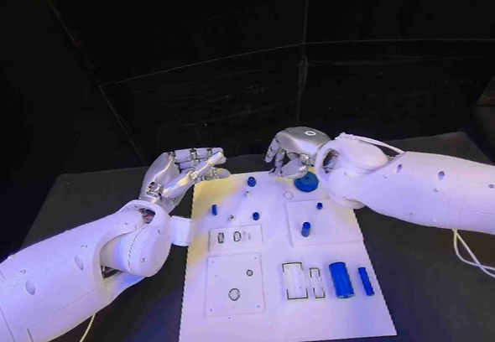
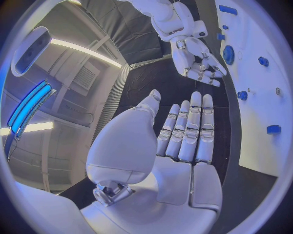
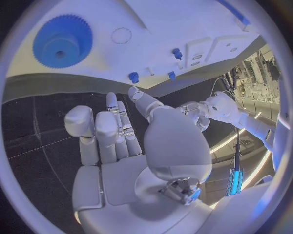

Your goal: Assemble the parts on the task board

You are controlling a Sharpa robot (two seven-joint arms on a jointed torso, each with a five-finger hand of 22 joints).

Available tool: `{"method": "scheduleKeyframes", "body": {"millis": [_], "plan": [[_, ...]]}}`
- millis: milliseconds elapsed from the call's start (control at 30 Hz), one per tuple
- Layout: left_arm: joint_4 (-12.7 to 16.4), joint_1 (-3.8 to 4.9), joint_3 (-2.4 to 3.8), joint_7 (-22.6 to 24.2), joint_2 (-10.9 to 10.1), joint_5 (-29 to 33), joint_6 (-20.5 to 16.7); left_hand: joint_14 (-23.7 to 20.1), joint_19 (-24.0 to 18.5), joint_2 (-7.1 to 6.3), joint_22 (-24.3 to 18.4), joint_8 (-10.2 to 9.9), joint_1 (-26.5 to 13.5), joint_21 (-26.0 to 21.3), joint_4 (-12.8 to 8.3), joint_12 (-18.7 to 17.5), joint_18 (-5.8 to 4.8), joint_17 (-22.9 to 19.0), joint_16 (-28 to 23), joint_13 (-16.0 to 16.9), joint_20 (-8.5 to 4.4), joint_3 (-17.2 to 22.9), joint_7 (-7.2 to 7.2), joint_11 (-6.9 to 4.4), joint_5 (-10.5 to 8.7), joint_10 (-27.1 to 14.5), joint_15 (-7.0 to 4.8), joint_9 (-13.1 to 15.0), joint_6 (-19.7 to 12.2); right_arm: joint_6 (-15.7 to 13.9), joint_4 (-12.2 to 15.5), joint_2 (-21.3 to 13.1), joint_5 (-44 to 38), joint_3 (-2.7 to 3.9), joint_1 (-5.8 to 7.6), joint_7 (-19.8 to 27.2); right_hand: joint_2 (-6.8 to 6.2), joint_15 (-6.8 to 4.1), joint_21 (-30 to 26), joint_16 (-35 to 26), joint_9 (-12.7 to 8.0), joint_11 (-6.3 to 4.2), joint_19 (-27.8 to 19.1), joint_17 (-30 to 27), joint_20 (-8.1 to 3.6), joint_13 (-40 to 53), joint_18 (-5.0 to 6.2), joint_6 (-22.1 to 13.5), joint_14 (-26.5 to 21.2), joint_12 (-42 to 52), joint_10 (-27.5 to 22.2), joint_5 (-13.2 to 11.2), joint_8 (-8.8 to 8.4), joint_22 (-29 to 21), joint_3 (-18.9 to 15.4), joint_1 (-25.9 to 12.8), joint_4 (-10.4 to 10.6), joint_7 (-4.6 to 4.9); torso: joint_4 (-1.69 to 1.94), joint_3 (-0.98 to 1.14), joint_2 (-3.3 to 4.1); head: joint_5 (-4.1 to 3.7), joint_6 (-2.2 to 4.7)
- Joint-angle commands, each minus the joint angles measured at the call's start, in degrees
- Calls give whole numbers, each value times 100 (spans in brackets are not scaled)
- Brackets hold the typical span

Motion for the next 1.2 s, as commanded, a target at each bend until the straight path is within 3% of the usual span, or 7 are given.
{"method": "scheduleKeyframes", "body": {"millis": [33,167,233,267,467,833,1200], "plan": [[-1,12,5,12,-18,3,68,27,41,60,-10,-30,17,11,-36,-38,79,9,-40,-6,-14,10,-5,-3,0,45,-11,-5,48,-52,280,-327,837,48,18,-264,-155,-127,111,151,4,-134,103,185,-121,287,-139,-61,65,402,450,137,15,154,-373,-5,157,-115,-36,5,0,-14,28],[-7,12,5,13,-28,3,67,27,41,61,-10,-31,18,11,-37,-38,79,9,-41,-6,-14,10,-5,-4,0,45,-11,-5,48,229,436,-626,1065,80,35,-415,-228,-193,367,543,13,-206,341,791,-196,1095,-230,-168,165,1343,698,316,49,606,-1118,38,439,-183,-73,16,-7,-11,35],[-12,12,5,13,-25,3,69,27,41,61,-10,-31,18,11,-37,-38,79,9,-41,-6,-14,10,-5,-4,0,45,-11,-5,48,416,484,-757,1137,90,42,-504,-72,-119,516,862,22,-197,438,1292,-203,2794,-264,-271,209,2984,464,424,109,852,-1773,368,750,-211,-61,16,-5,-32,40],[-15,12,4,12,-23,3,70,27,41,61,-10,-31,18,11,-37,-38,79,9,-41,-6,-14,10,-5,-4,0,45,-11,-5,48,505,495,-806,1157,93,44,-543,-111,-93,576,989,21,-179,474,1503,-180,3527,-290,-330,229,3676,370,406,138,955,-2066,424,943,-174,-52,13,-3,-43,48],[-45,12,4,11,-4,3,74,22,39,67,-14,-32,25,6,-50,-39,78,9,-50,-5,-15,14,-9,-7,0,56,-10,-4,58,989,438,-900,1150,100,49,-713,-63,-51,806,1372,18,-68,654,2148,-60,5575,-364,-592,294,5532,397,457,301,1366,-2564,942,1762,-46,-51,22,4,-66,51],[-78,11,4,5,13,3,80,22,39,67,-14,-32,25,6,-50,-39,78,9,-50,-5,-15,14,-9,-7,0,56,-10,-4,58,1498,286,-800,993,98,47,-822,18,-16,951,1563,20,-30,795,2523,-24,6575,-419,-666,346,6416,769,567,419,1655,-2593,1167,1943,-21,-36,-1,0,-114,30],[-91,11,4,7,30,3,82,15,33,70,-19,-35,25,0,-60,-42,77,9,-59,-5,-14,14,-10,-8,0,65,-9,-4,64,1679,168,-663,868,96,44,-786,155,-12,1002,1619,27,-31,834,2631,-15,6981,-437,-619,356,6772,930,648,531,1751,-2562,1295,1876,-29,-25,5,3,-137,13]]}}
